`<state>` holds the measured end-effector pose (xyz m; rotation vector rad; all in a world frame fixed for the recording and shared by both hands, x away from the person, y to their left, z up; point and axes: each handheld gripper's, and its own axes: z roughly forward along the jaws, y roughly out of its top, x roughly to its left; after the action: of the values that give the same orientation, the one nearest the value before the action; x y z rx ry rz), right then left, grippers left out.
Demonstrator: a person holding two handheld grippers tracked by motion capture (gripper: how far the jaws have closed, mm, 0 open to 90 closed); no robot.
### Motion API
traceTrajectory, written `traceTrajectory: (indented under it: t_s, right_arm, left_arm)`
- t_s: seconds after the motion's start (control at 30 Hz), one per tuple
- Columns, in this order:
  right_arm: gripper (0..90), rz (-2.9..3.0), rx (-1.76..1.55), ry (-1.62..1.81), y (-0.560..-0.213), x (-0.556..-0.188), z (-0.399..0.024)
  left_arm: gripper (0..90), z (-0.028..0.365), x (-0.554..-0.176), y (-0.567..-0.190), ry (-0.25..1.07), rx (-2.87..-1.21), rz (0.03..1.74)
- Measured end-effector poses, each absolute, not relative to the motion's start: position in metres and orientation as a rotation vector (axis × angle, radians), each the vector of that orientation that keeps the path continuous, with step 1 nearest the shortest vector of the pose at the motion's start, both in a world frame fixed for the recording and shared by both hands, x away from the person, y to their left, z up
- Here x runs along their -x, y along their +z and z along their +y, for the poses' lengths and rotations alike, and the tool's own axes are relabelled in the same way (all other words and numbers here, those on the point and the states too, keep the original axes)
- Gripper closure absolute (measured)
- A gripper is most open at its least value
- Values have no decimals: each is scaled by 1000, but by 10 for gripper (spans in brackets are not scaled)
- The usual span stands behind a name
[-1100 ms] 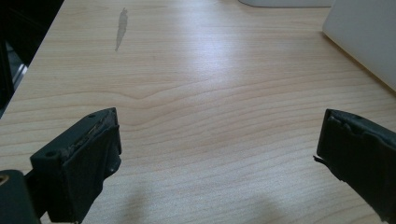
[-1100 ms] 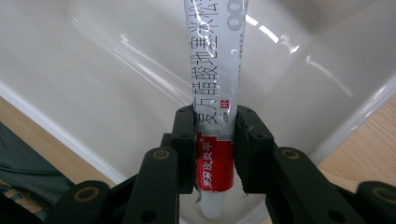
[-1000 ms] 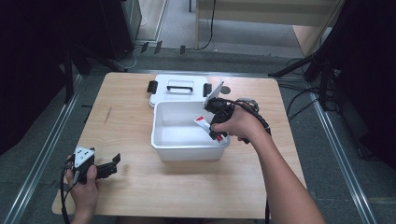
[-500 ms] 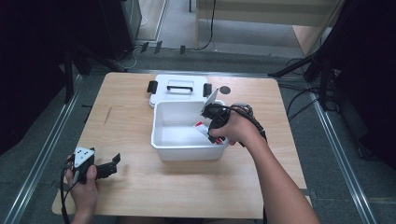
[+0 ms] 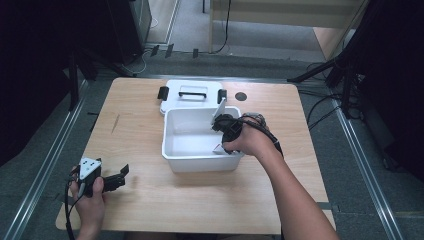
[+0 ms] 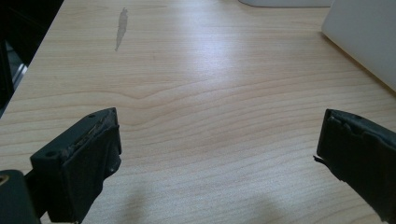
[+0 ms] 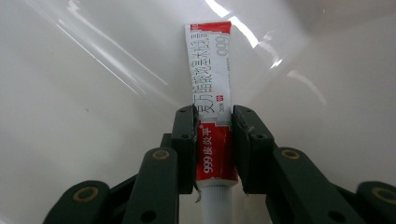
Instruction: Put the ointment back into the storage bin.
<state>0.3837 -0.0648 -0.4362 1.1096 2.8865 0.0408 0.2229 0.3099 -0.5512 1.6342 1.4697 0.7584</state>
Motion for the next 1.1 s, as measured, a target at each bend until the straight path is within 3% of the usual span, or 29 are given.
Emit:
traceTrajectory:
  t_s: [0.6,0.77,0.93,1.1]
  right_arm:
    - [716,2898,-1088,40,-436,-383,-66]
    - [651,2912,-1096,78,-435,-381,-69]
    - [794,2895,-1143,111,-430,-382,-78]
    - [819,2903,-1155,217,-418,-379,-86]
  left_arm:
    - [7,311,-223,-551,752,-1631,1472]
    - [7,311,-223,-551,752,-1630,1474]
    - [7,311,-223,-551,753,-1627,1475]
    - [7,310,-223,-551,755,-1631,1474]
